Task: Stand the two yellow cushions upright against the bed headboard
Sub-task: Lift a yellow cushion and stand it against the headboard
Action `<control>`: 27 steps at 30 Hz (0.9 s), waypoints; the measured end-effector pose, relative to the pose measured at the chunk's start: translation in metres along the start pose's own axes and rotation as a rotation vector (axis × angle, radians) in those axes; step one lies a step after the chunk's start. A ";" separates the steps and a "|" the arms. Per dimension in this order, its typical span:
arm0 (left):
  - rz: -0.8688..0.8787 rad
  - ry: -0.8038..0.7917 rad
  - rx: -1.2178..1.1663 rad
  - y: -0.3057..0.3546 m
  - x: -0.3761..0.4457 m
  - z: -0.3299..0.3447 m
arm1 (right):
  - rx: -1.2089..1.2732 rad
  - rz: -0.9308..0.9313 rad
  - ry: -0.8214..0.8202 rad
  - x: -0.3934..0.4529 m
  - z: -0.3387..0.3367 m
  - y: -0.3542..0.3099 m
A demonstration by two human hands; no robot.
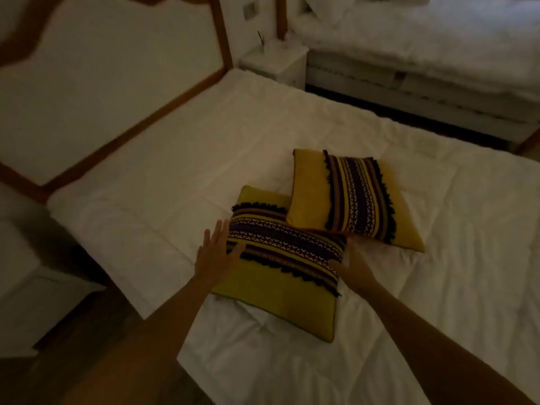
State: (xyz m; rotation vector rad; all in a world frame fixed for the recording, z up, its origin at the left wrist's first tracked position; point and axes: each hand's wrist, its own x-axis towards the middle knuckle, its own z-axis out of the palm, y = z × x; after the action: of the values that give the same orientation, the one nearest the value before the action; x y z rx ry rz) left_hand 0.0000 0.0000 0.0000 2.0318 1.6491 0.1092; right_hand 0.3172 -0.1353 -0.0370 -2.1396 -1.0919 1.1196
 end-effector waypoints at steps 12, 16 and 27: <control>-0.209 -0.312 -0.173 -0.095 0.160 0.067 | 0.414 0.415 0.044 0.108 0.075 0.041; -0.295 -0.433 -0.530 -0.116 0.178 0.098 | 0.449 0.536 0.104 0.127 0.092 0.064; -0.509 -0.431 -0.667 -0.133 0.196 0.103 | 0.597 0.710 0.226 0.128 0.117 0.053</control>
State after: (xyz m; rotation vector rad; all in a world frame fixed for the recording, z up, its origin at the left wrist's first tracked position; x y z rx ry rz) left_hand -0.0290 0.1649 -0.1969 1.0263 1.5238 0.0285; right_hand 0.2865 -0.0531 -0.1962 -2.0954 0.1473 1.2383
